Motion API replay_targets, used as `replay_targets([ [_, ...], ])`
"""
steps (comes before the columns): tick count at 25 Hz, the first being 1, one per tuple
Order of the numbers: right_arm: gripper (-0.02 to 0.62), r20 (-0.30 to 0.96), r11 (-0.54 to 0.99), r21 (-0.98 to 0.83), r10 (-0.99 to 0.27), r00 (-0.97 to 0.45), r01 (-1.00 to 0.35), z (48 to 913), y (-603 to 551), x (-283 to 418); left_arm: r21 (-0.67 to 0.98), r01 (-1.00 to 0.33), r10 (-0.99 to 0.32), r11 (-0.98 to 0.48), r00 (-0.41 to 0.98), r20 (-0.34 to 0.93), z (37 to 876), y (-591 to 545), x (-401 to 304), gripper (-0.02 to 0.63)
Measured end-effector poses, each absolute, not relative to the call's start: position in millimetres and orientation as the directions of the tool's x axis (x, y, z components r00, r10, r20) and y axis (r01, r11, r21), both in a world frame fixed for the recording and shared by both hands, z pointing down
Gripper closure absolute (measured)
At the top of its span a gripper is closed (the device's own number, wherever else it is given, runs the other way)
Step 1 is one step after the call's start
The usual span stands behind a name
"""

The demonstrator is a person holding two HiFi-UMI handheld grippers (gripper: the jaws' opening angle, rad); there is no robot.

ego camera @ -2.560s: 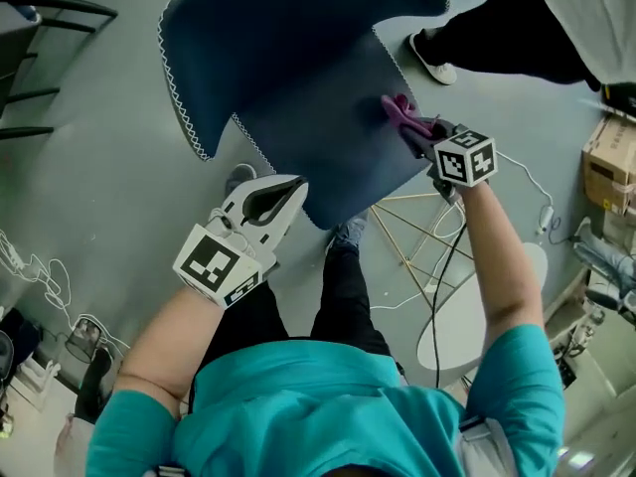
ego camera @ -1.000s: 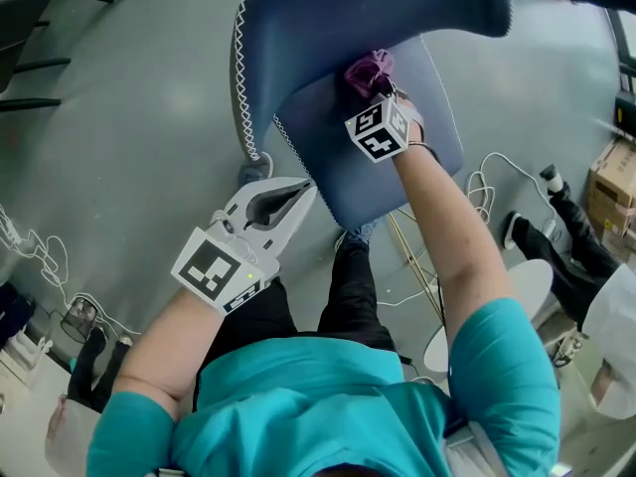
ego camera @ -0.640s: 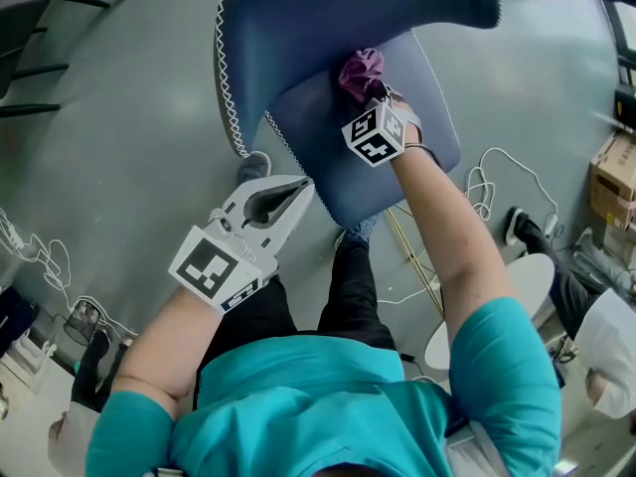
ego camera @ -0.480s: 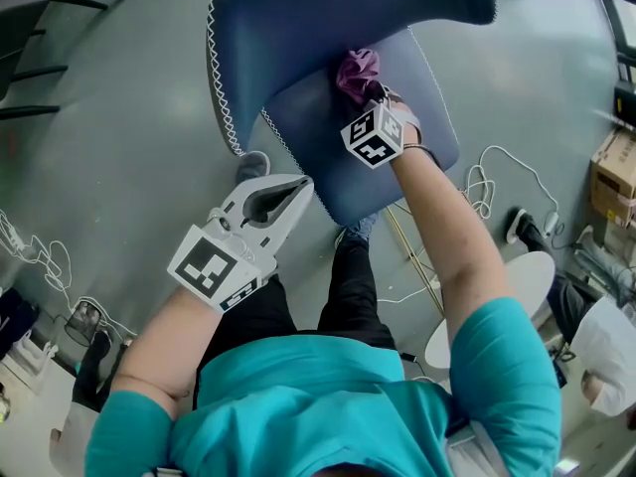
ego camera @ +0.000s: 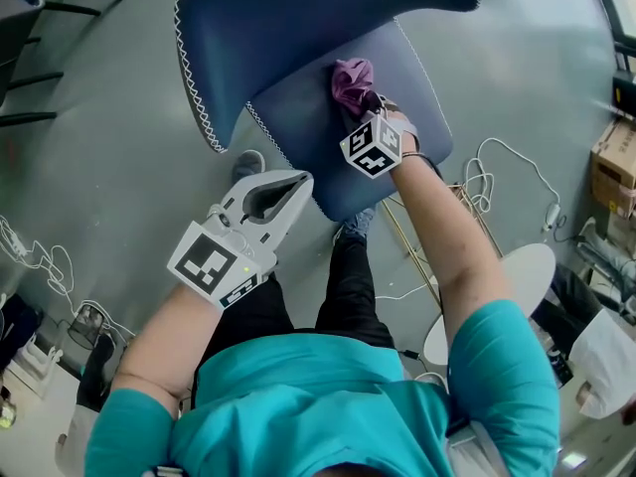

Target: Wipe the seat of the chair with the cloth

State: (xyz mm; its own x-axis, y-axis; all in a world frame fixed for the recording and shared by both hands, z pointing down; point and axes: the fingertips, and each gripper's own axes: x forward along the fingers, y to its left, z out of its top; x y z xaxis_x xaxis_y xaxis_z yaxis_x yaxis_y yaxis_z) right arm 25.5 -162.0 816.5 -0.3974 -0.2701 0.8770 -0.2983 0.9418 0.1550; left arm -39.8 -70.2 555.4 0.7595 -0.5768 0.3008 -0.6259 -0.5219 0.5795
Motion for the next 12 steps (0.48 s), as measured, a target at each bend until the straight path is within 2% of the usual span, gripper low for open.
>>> replay_targets([
  [12, 0.546, 0.877, 0.947, 0.139, -0.254, -0.407, -0.29, 817, -141, 45, 0.573, -0.62, -0.558, -0.536, 0.77, 0.31, 556, -70, -20, 0.603],
])
